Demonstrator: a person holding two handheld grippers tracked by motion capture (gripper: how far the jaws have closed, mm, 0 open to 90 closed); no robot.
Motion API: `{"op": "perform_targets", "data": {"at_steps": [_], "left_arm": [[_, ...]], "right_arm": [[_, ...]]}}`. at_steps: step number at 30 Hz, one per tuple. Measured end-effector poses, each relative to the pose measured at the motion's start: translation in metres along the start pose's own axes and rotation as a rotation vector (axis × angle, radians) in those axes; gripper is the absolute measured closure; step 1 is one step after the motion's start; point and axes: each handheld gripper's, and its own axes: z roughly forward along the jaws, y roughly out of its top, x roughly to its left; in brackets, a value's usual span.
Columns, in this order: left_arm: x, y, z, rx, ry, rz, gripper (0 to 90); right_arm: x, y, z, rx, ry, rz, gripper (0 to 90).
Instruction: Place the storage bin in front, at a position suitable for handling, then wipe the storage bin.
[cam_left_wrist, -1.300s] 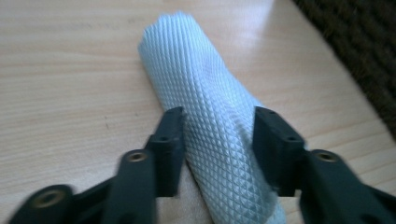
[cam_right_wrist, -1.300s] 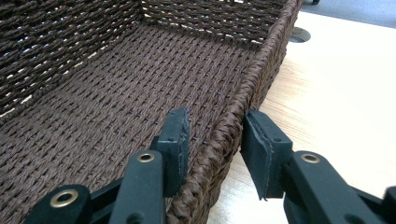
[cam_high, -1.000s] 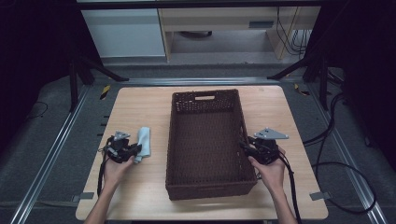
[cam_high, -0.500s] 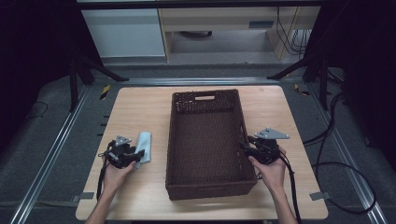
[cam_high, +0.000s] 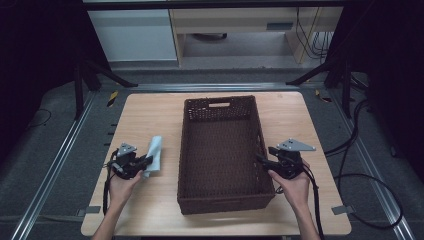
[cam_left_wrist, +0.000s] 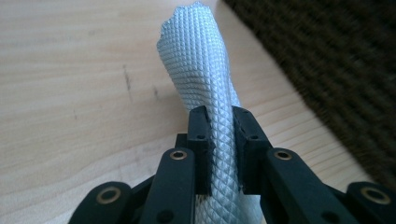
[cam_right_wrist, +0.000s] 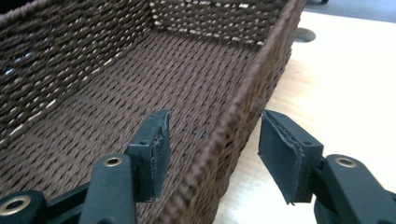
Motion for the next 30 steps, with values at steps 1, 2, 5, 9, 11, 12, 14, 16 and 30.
{"op": "perform_targets", "data": {"at_steps": [1, 2, 5, 9, 11, 12, 14, 16, 30], "left_arm": [[-0.002, 0.002, -0.003, -0.021, -0.011, -0.006, 78.2], [-0.003, 0.004, -0.006, -0.042, -0.017, -0.012, 78.2], [-0.008, 0.010, -0.012, -0.078, -0.026, -0.010, 78.2], [-0.014, 0.018, -0.016, -0.110, -0.026, 0.004, 78.1], [-0.015, 0.021, -0.017, -0.115, -0.028, 0.009, 78.1], [-0.016, 0.023, -0.017, -0.121, -0.024, 0.014, 78.1], [-0.015, 0.027, -0.018, -0.134, -0.029, 0.012, 78.1], [-0.015, 0.031, -0.017, -0.140, -0.026, 0.017, 78.1], [-0.012, 0.054, 0.019, -0.116, -0.028, 0.038, 78.2]], "right_arm": [[0.001, -0.001, 0.000, 0.008, 0.004, -0.003, 44.0], [0.001, -0.002, 0.000, 0.014, 0.006, -0.008, 44.1], [0.003, -0.004, 0.000, 0.031, 0.016, -0.017, 45.7], [0.004, -0.004, 0.001, 0.048, 0.017, -0.022, 50.0], [0.005, -0.004, 0.002, 0.058, 0.012, -0.024, 53.5], [0.005, -0.004, 0.002, 0.060, 0.008, -0.026, 54.0], [0.005, -0.004, 0.003, 0.063, 0.007, -0.016, 55.8], [0.005, -0.003, 0.004, 0.065, 0.005, -0.008, 57.5], [0.005, -0.001, 0.009, 0.057, 0.014, -0.009, 60.8]]}}
